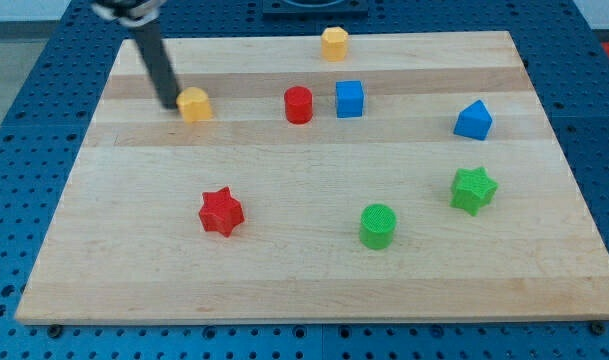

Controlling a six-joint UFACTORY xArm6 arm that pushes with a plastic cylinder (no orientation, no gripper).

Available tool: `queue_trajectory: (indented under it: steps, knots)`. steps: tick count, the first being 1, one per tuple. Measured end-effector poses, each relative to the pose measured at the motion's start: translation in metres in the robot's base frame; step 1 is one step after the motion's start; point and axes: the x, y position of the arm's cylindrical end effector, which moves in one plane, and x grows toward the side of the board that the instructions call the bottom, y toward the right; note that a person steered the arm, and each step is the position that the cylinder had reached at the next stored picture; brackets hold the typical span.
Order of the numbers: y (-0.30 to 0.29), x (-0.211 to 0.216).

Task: Push the yellow heart left to the yellow hexagon

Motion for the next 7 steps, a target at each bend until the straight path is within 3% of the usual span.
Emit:
queue_trajectory:
  steps: [1,2,3,4,5,7]
  knots:
    - [0.015,-0.009]
    - [-0.032,0.015]
    - [-0.012,0.050]
    - [0.048,0.032]
    - [0.095,-0.022]
    - [0.098,-0.021]
